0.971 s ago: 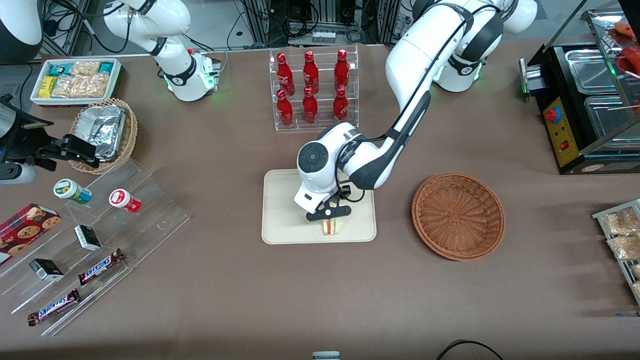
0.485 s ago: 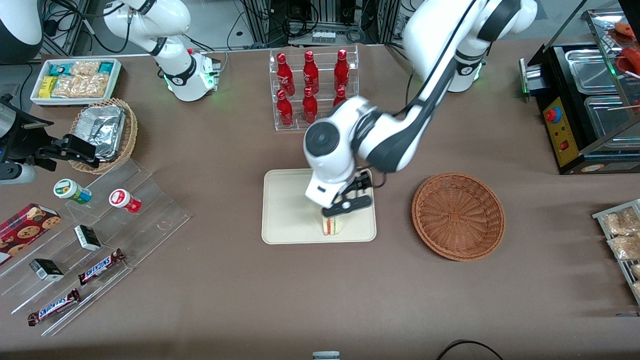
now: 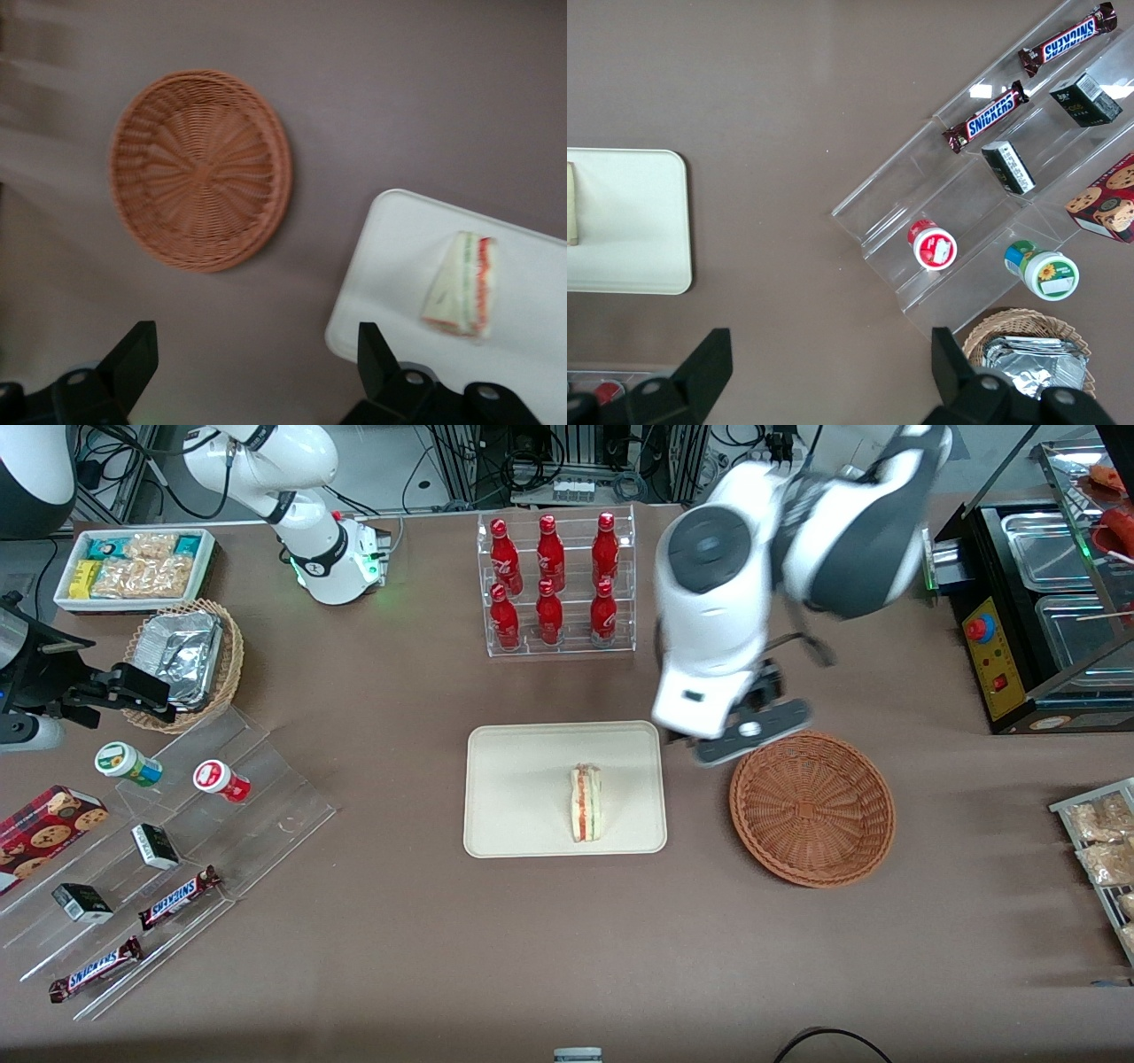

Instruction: Place sandwich from basket to tray

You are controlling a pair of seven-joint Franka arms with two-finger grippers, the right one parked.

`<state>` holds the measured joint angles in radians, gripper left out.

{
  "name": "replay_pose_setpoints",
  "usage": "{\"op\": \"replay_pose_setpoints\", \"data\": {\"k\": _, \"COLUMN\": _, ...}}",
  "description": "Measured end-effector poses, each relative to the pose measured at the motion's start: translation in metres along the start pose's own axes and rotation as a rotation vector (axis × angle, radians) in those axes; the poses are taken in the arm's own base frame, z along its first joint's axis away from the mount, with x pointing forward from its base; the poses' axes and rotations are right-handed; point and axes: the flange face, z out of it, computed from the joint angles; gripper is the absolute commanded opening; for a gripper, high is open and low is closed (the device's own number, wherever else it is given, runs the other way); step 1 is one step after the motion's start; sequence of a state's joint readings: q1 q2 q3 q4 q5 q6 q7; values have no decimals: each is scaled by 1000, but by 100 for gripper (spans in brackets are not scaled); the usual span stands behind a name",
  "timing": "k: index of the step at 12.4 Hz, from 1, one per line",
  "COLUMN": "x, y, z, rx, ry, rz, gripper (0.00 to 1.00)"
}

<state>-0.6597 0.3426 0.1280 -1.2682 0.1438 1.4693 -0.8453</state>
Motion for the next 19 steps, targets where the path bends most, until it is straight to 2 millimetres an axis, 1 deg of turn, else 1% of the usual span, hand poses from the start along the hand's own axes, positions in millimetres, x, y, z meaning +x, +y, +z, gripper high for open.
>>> {"op": "replay_pose_setpoints", "data": {"k": 3, "x": 30, "y": -79, "z": -20, "rx": 8, "ry": -45, "rz": 66, "gripper": 99}}
{"op": "replay_pose_setpoints", "data": {"k": 6, "x": 54, "y": -147, "z": -32, "rx": -19, "ry": -81, "rz": 117, "gripper": 100}}
{"op": "replay_pose_setpoints", "data": {"k": 8, "x": 65, "y": -187, "z": -36, "rx": -30, "ry": -92, "rz": 149, "gripper": 100}}
{"op": "replay_pose_setpoints", "data": {"k": 10, "x": 75, "y": -217, "z": -37, "rx": -53, "ry": -101, "rz": 172, "gripper": 99}}
{"op": "replay_pose_setpoints", "data": {"k": 13, "x": 94, "y": -262, "z": -29, "rx": -96, "ry": -118, "rz": 221, "gripper": 100}}
{"op": "replay_pose_setpoints", "data": {"k": 16, "x": 112, "y": -319, "z": -19, "rx": -143, "ry": -129, "rz": 243, "gripper": 100}}
{"op": "replay_pose_setpoints", "data": {"k": 17, "x": 116, "y": -333, "z": -18, "rx": -148, "ry": -129, "rz": 239, "gripper": 100}}
{"op": "replay_pose_setpoints", "data": {"k": 18, "x": 117, "y": -342, "z": -18, "rx": -154, "ry": -128, "rz": 232, "gripper": 100}}
{"op": "replay_pose_setpoints", "data": {"k": 19, "x": 117, "y": -346, "z": -18, "rx": -164, "ry": -126, "rz": 229, "gripper": 99}}
